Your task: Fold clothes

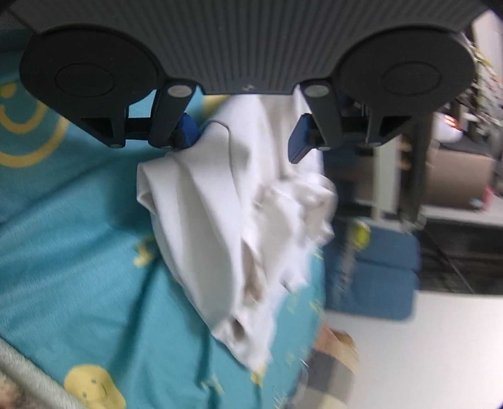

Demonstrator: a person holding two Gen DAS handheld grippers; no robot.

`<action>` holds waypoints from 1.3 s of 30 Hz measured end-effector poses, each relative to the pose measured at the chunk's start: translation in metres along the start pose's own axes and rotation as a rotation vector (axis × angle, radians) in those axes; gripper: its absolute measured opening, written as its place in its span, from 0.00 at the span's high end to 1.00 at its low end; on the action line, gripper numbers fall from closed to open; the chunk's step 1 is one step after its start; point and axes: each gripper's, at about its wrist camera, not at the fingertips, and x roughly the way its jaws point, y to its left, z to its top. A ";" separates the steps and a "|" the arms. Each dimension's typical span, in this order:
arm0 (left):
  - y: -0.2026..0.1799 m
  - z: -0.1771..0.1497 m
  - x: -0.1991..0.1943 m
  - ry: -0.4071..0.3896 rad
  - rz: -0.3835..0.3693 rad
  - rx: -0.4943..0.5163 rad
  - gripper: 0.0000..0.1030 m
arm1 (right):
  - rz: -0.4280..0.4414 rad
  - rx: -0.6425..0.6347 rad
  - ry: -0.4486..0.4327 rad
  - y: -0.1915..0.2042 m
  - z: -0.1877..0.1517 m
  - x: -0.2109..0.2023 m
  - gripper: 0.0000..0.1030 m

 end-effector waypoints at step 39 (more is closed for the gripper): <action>-0.073 -0.083 -0.151 -0.003 0.001 0.187 0.91 | -0.046 -0.094 -0.189 0.052 -0.057 -0.136 0.91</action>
